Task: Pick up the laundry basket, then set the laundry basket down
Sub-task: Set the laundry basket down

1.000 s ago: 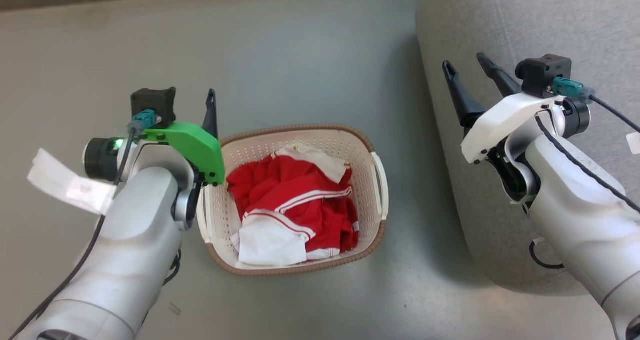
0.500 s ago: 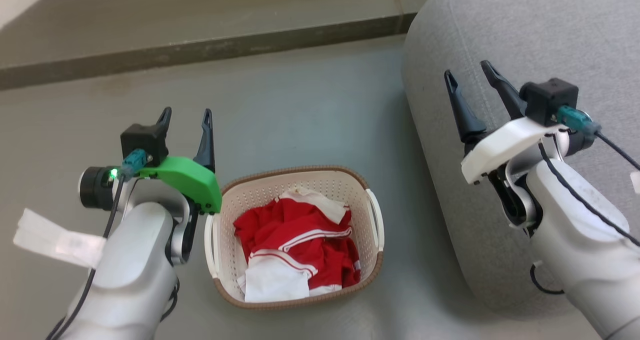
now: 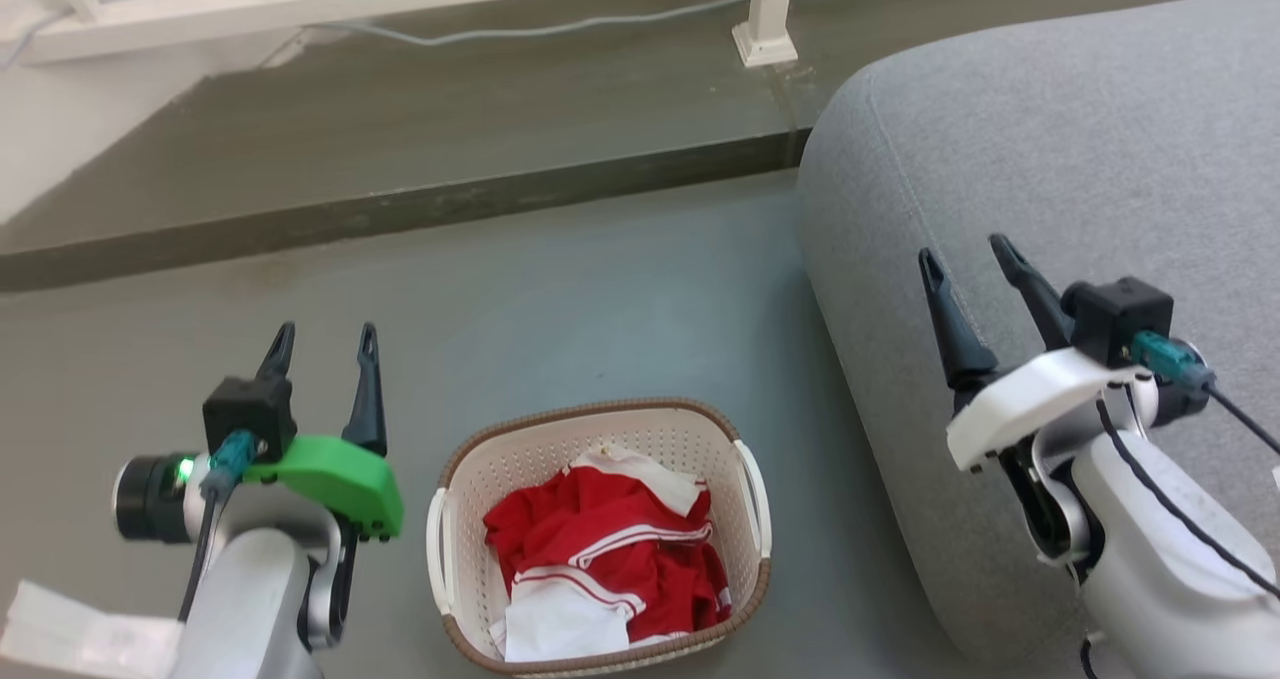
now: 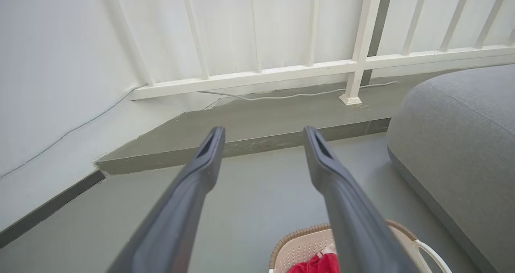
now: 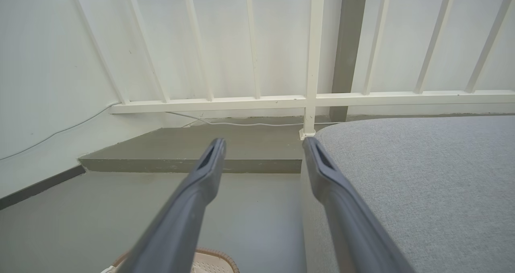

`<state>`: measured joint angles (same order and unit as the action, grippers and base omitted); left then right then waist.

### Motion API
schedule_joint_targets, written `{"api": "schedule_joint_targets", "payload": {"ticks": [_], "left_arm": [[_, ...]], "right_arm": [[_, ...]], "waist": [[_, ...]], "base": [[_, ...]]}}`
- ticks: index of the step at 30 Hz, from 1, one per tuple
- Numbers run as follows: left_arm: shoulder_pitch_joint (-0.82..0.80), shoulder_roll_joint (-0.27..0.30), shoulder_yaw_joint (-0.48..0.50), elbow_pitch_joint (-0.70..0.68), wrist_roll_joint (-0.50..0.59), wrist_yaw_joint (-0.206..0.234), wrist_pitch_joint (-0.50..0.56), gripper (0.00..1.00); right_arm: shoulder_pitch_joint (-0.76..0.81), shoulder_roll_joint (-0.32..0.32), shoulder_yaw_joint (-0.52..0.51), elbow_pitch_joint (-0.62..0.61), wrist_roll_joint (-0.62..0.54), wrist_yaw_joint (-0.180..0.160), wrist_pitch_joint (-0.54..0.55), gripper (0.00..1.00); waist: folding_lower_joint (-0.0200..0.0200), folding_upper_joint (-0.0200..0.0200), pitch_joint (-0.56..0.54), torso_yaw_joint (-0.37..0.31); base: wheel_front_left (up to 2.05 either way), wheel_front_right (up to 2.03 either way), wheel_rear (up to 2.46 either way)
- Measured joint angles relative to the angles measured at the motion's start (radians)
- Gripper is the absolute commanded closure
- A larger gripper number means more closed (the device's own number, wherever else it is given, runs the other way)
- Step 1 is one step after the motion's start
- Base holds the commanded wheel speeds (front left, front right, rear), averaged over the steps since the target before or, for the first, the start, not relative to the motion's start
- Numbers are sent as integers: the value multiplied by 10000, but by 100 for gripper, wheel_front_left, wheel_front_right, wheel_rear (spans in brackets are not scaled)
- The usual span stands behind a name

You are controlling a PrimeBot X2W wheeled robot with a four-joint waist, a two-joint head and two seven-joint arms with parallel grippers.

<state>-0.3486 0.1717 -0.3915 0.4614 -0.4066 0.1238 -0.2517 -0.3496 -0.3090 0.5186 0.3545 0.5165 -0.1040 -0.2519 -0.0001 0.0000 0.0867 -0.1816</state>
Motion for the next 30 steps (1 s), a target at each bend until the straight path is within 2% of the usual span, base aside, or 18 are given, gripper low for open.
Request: {"api": "schedule_joint_targets", "payload": {"ticks": [15,30], "left_arm": [[2601,-539,1101,-1513,907,0,0,0],[4138,-917,1705,-2523,1521,0,0,0]], "right_arm": [[1789,-36,-527,-928,-445,-119,0,0],[2868,-38,-882,-1415,-616,-199,0,0]], "waist": [[0,0,-841,55],[0,0,-978,88]], "base": [[0,0,0],[0,0,0]]}}
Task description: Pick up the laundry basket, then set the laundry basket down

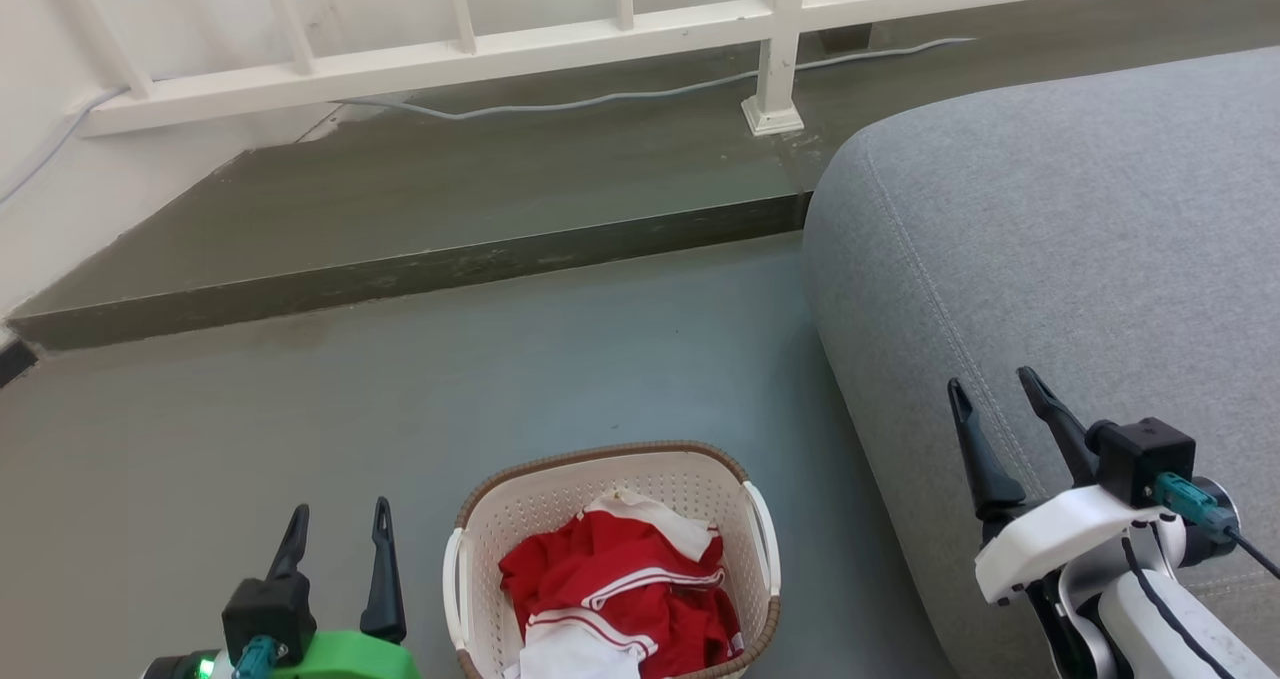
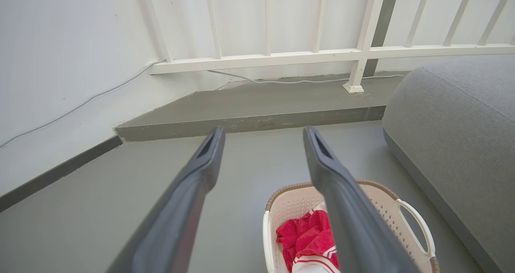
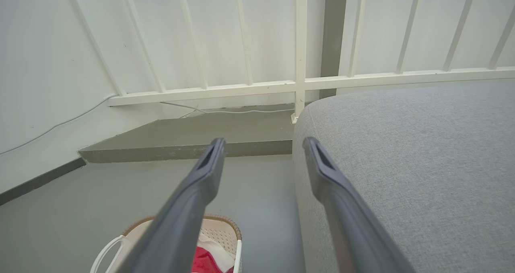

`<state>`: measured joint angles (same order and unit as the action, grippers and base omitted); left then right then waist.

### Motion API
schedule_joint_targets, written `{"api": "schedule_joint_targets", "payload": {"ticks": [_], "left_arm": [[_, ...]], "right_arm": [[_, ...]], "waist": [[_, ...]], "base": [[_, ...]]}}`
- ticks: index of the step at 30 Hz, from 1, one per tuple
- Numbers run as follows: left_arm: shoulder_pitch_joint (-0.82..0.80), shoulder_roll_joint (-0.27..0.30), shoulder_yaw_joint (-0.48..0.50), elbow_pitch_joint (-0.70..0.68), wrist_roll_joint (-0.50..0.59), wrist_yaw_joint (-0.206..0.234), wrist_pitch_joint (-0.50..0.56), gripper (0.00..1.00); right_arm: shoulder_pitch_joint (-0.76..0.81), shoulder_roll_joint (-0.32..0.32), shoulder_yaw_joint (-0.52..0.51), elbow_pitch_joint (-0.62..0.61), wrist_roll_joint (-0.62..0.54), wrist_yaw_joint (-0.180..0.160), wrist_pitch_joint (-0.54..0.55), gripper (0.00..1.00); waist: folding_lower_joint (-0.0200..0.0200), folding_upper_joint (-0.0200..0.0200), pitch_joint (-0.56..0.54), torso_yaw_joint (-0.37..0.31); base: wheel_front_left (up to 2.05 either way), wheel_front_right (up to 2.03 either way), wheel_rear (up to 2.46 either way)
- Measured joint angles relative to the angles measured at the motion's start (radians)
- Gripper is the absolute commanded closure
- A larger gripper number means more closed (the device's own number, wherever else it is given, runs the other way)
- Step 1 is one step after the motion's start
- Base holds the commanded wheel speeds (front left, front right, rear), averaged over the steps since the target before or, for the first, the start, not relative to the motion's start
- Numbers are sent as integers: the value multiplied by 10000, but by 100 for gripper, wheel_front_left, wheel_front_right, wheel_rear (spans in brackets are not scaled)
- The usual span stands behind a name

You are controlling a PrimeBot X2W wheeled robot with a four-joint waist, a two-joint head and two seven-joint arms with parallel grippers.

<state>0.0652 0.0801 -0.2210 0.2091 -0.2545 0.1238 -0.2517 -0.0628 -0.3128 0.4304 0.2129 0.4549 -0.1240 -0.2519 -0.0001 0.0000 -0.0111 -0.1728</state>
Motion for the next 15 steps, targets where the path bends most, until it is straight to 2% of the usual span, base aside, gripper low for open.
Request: {"api": "schedule_joint_targets", "payload": {"ticks": [15], "left_arm": [[612,-125,188,-683,458,0,6,0]], "right_arm": [[361,6,-268,-290,-240,0,0,0]], "waist": [[0,0,116,31]], "base": [[0,0,0]]}}
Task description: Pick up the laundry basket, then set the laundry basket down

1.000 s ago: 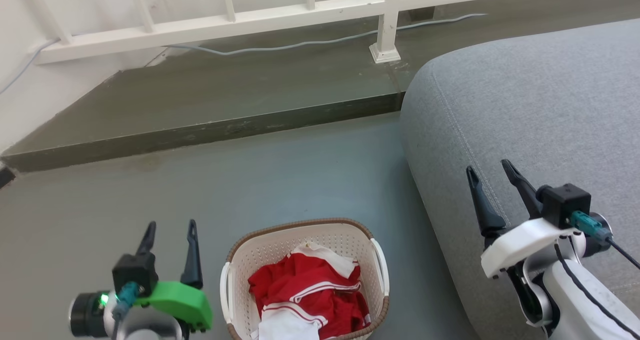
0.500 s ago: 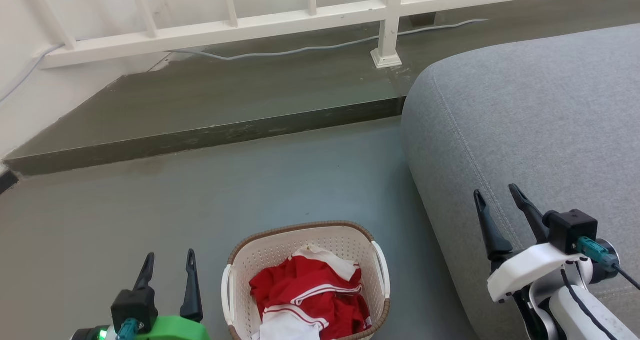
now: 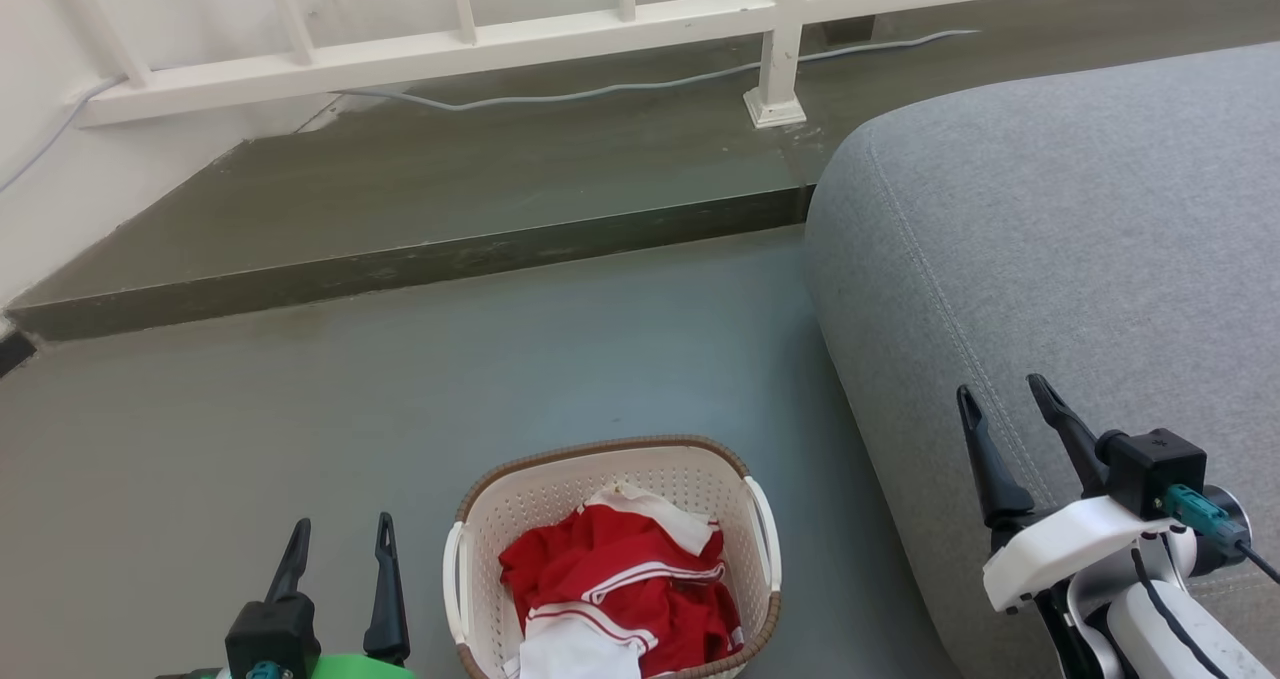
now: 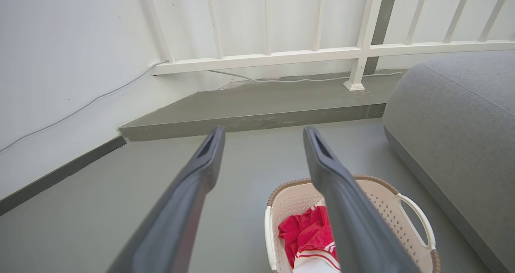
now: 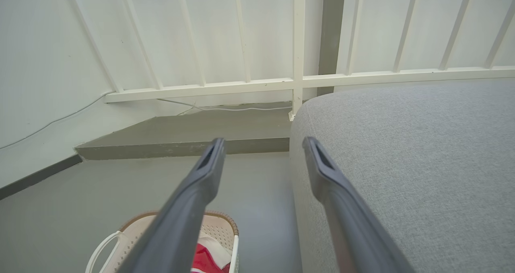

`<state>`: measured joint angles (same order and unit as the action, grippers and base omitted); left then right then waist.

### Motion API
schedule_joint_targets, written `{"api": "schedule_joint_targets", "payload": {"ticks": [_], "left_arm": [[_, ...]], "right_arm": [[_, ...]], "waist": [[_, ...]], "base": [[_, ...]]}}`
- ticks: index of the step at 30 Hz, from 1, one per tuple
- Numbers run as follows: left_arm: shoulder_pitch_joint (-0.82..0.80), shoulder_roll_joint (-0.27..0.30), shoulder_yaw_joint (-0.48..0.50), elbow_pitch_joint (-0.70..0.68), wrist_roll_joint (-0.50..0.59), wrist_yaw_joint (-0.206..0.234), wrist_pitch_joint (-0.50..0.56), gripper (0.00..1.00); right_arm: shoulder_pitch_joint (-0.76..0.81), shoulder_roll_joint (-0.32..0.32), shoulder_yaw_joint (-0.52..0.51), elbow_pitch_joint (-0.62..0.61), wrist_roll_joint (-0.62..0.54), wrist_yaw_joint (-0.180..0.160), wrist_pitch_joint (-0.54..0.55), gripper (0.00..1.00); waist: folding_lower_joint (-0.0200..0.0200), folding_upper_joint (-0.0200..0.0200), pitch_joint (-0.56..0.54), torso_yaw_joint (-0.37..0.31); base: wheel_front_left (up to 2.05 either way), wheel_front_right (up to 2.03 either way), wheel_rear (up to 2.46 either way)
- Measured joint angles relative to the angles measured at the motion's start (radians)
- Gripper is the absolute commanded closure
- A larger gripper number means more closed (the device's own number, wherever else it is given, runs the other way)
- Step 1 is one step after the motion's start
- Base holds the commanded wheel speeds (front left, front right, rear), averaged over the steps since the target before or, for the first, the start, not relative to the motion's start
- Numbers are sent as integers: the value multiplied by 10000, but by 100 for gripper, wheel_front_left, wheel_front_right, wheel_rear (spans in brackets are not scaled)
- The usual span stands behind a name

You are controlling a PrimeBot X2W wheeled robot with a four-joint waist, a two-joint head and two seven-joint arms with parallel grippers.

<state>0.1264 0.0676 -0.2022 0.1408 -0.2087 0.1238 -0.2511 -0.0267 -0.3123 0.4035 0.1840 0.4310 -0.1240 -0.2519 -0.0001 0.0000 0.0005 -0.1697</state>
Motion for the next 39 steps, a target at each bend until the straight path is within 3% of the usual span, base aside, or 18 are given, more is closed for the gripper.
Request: {"api": "schedule_joint_targets", "payload": {"ticks": [21,22,30,39], "left_arm": [[245,-136,35,-752,376,0,221,0],[252,-136,35,-805,376,0,228,100],[305,-198,-54,-600,245,-15,228,100],[633,-198,-261,-953,-1035,-196,226,100]], "right_arm": [[219,21,-176,-257,-98,-10,0,0],[235,21,-198,-270,-98,-10,0,100],[598,322,-142,-4,79,38,59,100],[602,548,-477,-109,1338,270,171,100]], "waist": [[0,0,152,121],[0,0,157,124],[0,0,170,148],[0,0,167,340]], "base": [[0,0,0],[0,0,0],[0,0,0],[0,0,0]]}}
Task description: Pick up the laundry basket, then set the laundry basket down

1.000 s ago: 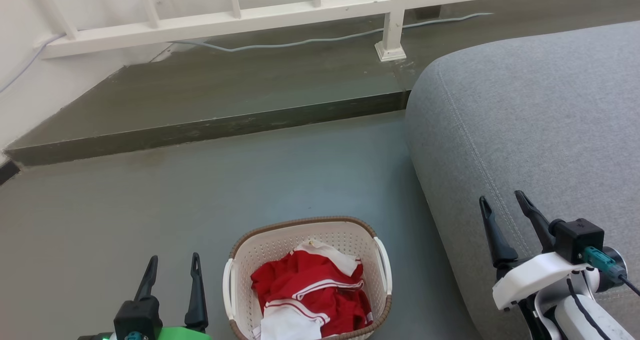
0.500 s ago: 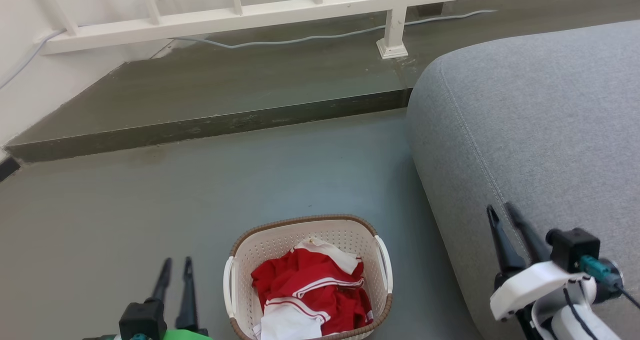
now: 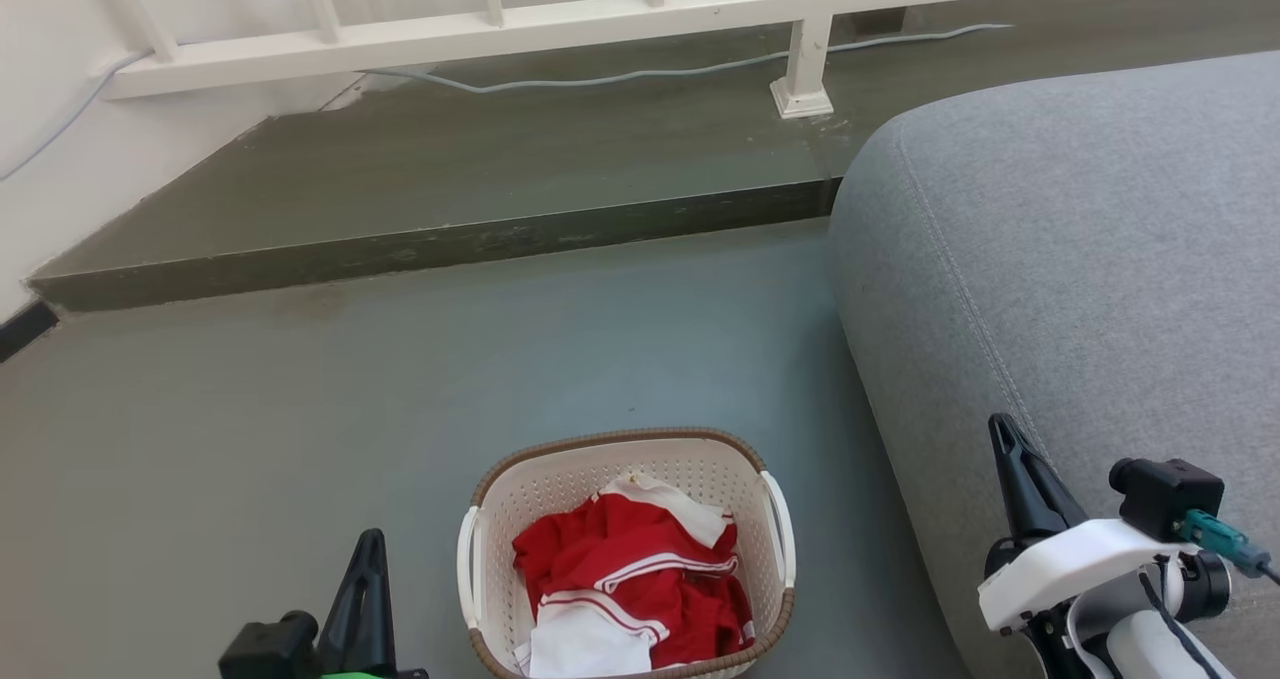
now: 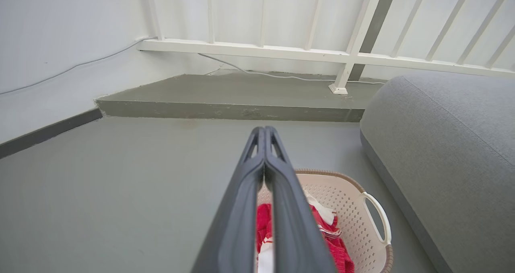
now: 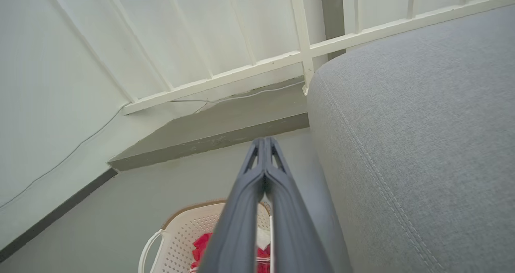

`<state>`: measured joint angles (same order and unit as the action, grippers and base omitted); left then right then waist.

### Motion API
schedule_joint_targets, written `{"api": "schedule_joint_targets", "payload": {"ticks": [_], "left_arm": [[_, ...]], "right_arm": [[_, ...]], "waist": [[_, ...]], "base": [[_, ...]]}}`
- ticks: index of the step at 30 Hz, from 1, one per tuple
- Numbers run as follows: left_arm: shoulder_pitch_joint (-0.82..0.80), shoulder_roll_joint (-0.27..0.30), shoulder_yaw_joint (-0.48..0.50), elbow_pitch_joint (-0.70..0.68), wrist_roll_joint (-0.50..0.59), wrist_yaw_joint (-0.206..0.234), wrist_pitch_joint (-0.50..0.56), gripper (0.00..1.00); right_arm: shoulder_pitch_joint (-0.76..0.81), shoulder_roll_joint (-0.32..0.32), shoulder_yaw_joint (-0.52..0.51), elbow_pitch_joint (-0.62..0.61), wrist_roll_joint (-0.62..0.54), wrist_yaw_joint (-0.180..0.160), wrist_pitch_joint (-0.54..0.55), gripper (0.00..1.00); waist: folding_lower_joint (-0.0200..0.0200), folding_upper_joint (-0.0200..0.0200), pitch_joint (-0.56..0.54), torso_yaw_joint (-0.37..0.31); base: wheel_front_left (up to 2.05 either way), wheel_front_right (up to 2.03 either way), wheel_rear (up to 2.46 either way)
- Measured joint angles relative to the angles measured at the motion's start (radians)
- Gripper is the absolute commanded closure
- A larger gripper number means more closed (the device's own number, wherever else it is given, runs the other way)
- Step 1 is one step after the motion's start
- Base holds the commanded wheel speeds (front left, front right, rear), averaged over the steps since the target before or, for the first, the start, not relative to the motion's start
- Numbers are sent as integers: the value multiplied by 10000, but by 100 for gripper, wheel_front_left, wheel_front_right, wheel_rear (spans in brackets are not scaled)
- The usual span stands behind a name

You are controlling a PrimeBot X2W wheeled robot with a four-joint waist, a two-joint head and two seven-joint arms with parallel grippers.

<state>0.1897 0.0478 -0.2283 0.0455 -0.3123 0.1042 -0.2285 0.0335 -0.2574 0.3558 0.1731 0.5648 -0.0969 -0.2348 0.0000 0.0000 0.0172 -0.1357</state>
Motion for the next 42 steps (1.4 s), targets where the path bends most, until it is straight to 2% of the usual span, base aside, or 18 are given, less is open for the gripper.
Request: {"api": "schedule_joint_targets", "payload": {"ticks": [11,42], "left_arm": [[-39,2,426,-25,-2205,-159,307,100],[-806,324,1028,564,-6859,-792,1156,100]], "right_arm": [[-6,274,-610,-6,1522,196,439,100],[-192,757,-2017,234,5287,882,1452,100]], "waist": [[0,0,-8,178],[0,0,-50,642]], "base": [[0,0,0],[0,0,0]]}}
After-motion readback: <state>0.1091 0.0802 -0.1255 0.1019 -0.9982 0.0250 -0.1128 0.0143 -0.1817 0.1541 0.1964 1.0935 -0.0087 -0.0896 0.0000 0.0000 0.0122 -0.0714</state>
